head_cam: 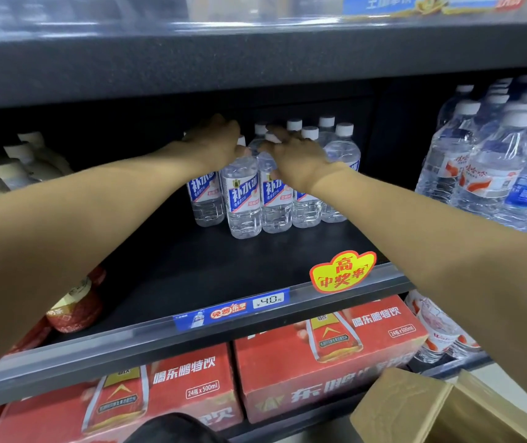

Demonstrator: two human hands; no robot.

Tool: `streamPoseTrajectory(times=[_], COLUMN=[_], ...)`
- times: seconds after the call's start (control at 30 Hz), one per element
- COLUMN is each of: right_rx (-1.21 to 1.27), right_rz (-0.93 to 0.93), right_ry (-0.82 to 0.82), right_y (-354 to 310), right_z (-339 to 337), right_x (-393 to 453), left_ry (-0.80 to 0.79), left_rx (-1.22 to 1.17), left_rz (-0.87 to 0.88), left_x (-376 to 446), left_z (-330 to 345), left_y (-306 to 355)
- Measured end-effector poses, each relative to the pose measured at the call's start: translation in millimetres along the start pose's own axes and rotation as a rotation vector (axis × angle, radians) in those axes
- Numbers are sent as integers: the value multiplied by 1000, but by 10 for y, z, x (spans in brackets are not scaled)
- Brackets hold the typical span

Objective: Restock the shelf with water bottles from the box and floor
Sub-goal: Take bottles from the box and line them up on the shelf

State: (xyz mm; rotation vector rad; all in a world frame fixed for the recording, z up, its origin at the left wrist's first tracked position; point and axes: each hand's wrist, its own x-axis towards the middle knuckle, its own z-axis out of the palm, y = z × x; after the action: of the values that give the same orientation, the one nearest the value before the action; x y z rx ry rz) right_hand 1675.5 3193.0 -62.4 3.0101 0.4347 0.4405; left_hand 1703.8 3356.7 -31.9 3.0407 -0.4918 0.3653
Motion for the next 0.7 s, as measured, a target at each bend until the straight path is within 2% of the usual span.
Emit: streamPoseTrajectory(times=[0.2, 0.33, 0.5, 0.7], right_rx=[-17, -78, -133, -37], right_rz=[-47, -84, 36, 151], right_ry=[-15, -12, -44, 53], right_y=[114, 180, 352, 572], right_z=[112, 36, -203, -542], right_x=[-426, -804, -1343, -2140], left_ry=[-11, 87, 179, 248], left_rx=[47, 196, 365, 284], left_rz=[103, 204, 403, 468], left_x=[-233, -483, -820, -1131], left_z=[-18, -59, -155, -258], left_y=[0, 33, 159, 604])
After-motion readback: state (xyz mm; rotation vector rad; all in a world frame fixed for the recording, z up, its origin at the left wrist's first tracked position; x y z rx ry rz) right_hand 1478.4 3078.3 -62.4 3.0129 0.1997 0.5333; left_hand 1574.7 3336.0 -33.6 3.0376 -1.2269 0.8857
